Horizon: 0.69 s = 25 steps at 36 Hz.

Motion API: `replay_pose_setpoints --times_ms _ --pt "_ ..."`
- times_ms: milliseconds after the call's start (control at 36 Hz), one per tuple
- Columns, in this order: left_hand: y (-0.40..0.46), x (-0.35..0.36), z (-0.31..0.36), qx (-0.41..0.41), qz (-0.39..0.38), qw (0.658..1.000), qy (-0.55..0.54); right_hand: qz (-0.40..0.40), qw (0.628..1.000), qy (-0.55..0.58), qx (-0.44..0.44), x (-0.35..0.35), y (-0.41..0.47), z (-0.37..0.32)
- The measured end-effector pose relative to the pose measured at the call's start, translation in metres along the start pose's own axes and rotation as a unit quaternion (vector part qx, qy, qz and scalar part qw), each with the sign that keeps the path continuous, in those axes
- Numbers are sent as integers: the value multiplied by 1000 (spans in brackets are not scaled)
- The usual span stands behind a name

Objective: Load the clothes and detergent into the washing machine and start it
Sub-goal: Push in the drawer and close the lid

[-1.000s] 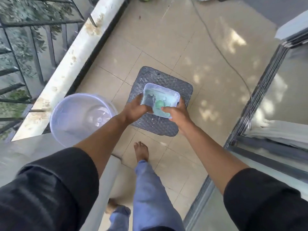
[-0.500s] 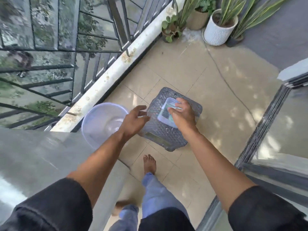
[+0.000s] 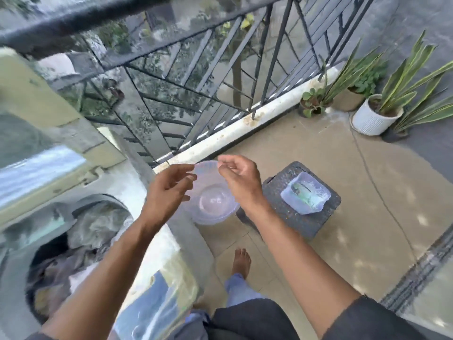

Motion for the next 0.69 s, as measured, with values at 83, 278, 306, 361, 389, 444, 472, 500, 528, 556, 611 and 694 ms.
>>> replay_pose_setpoints --times_ms 83,278,306,361,389,444,472,500,528,556,611,694 --pt "-28 -40 -12 -7 62 997 -43 -41 999 9 -29 47 -12 -20" --pt "-81 -123 -59 -28 163 980 -108 -151 988 -18 -21 160 -39 -35" --pt "-88 -133 -67 -35 173 977 -119 -167 986 -11 -8 176 -43 -34" --pt "-101 -152 -83 -48 188 972 -135 -195 981 -5 10 208 -50 -31" --pt "-108 -161 -91 -53 194 969 -143 -205 979 -8 14 222 -52 -29" --pt "-121 -181 -107 -65 213 961 -163 -226 974 -19 28 250 -58 -24" --pt "-128 -191 -115 -71 223 956 -174 -237 970 -23 40 263 -60 -21" --pt "-134 -200 -123 -79 232 952 -184 -248 967 -28 54 276 -63 -17" --pt "-139 -209 -132 -86 239 947 -196 -257 963 -33 67 288 -64 -13" --pt "-144 -217 -141 -95 245 942 -208 -264 961 -38 77 299 -66 -10" --pt "-151 -232 -160 -112 257 932 -231 -273 956 -48 99 321 -69 -2" --pt "-157 -250 -187 -127 275 914 -270 -279 949 -51 138 351 -72 12"
Point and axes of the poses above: each hand's wrist, its own y-axis towards the middle knuckle, its own x-axis out of the palm, z = x × y, the point moved 6 cm from there along y, towards the middle knuckle, and after that the axes turned 7 degrees about -z, right-handed, at the moved point
